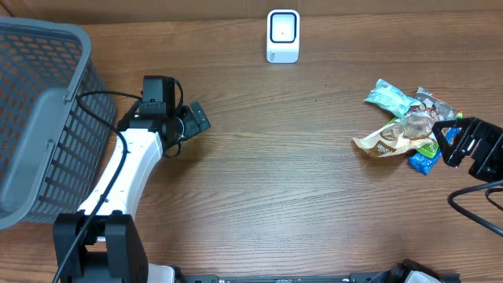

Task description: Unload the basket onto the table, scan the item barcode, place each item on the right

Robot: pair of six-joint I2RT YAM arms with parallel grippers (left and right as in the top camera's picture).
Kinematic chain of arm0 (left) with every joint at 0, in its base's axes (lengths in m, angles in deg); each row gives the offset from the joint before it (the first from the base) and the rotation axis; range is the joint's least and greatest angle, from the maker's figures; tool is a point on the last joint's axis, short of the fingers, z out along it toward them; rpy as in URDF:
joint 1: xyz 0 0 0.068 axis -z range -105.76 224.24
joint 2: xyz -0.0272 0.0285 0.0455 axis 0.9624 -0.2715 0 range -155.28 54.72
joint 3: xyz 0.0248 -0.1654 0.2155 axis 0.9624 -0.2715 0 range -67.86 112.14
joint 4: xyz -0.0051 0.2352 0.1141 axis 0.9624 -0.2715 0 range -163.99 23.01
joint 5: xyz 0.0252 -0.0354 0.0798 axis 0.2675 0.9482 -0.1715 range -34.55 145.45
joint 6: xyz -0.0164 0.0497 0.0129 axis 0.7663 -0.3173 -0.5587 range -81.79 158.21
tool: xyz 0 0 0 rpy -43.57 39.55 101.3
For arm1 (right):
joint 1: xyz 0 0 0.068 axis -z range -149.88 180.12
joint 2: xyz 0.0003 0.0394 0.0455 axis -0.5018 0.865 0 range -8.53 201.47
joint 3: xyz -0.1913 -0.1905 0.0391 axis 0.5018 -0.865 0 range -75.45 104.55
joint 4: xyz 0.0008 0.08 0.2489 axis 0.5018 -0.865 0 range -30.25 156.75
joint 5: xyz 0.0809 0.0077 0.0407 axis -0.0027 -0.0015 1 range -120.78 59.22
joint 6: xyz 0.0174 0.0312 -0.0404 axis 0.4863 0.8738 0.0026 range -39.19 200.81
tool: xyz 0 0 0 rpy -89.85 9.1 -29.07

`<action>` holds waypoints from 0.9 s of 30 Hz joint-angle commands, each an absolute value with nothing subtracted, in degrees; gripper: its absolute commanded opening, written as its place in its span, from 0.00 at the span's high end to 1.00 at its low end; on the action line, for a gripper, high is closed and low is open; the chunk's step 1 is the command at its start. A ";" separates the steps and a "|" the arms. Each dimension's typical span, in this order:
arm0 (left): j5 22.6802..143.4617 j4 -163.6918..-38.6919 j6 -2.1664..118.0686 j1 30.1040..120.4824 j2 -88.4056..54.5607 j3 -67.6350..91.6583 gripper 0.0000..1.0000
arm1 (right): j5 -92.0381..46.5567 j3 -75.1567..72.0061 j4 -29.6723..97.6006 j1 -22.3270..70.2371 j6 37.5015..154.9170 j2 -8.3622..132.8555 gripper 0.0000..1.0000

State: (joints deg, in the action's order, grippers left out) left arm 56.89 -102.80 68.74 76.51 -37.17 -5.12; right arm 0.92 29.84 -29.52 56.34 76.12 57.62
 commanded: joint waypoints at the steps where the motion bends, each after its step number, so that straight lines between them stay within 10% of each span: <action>1: 56.49 -102.75 69.09 76.99 -36.89 -3.97 0.00 | -0.02 30.70 -28.49 56.12 76.34 57.36 0.00; 15: 56.49 -102.75 69.09 76.99 -36.89 -3.97 0.00 | -24.46 0.12 13.23 29.93 76.60 41.95 0.00; 27: 56.49 -102.75 69.09 76.99 -36.89 -3.97 0.00 | -26.31 -53.34 54.02 28.99 82.13 10.72 0.00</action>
State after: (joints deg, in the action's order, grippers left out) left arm 56.86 -102.82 68.74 76.51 -37.17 -5.01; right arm -24.98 -47.05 50.94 29.28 81.04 17.34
